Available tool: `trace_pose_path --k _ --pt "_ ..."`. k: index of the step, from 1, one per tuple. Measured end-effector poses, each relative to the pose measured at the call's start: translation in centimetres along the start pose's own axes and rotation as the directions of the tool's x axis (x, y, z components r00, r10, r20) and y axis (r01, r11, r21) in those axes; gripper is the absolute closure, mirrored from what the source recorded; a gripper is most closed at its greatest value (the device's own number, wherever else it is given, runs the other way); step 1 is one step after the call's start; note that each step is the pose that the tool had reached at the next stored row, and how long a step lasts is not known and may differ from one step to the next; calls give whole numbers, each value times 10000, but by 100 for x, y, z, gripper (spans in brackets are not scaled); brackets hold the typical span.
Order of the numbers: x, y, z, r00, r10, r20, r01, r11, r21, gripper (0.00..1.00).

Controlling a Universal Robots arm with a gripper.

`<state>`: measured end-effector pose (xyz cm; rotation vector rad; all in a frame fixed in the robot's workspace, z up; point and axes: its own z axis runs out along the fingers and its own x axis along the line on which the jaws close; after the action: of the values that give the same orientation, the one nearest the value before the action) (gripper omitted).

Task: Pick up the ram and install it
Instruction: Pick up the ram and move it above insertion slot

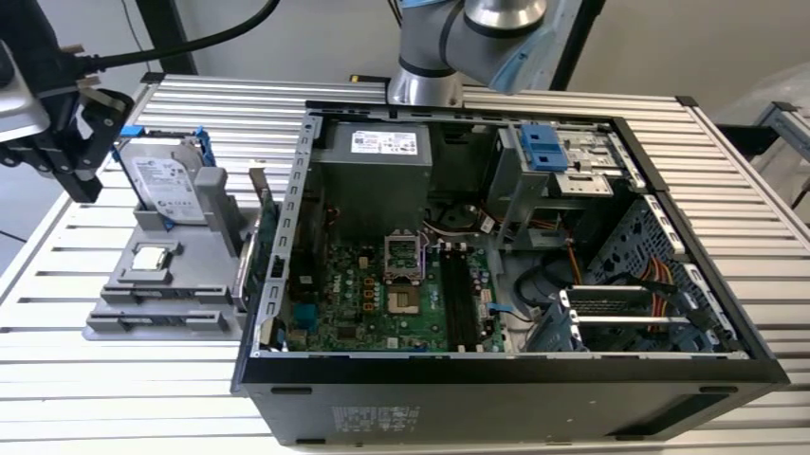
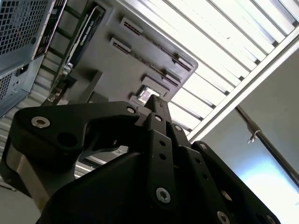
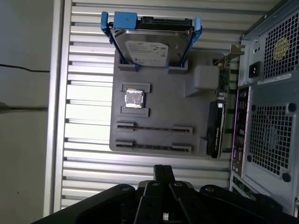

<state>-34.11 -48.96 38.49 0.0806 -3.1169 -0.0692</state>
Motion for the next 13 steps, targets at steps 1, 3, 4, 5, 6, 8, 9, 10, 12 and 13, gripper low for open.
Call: trace_pose_path --k 1,3,4,5,6,8,9,10,12,13 --pt "0 0 0 10000 -33 -1 33 10000 1 100" --pt "0 0 0 9999 -109 -6 109 9999 3 100" --pt "0 0 0 9999 -151 -7 151 9999 3 100" --pt "0 0 0 9998 -196 -9 196 9998 5 100" --pt "0 0 0 9997 -243 -11 243 9997 5 100" --pt "0 0 0 9994 -343 -16 343 9994 7 100" --pt "0 0 0 9992 -392 -18 392 9992 9 100" --pt "0 0 0 9990 -445 -20 445 9990 9 100" --pt "0 0 0 9985 -551 -25 551 9985 11 100" --pt "0 0 0 9981 -608 -27 608 9982 12 100"
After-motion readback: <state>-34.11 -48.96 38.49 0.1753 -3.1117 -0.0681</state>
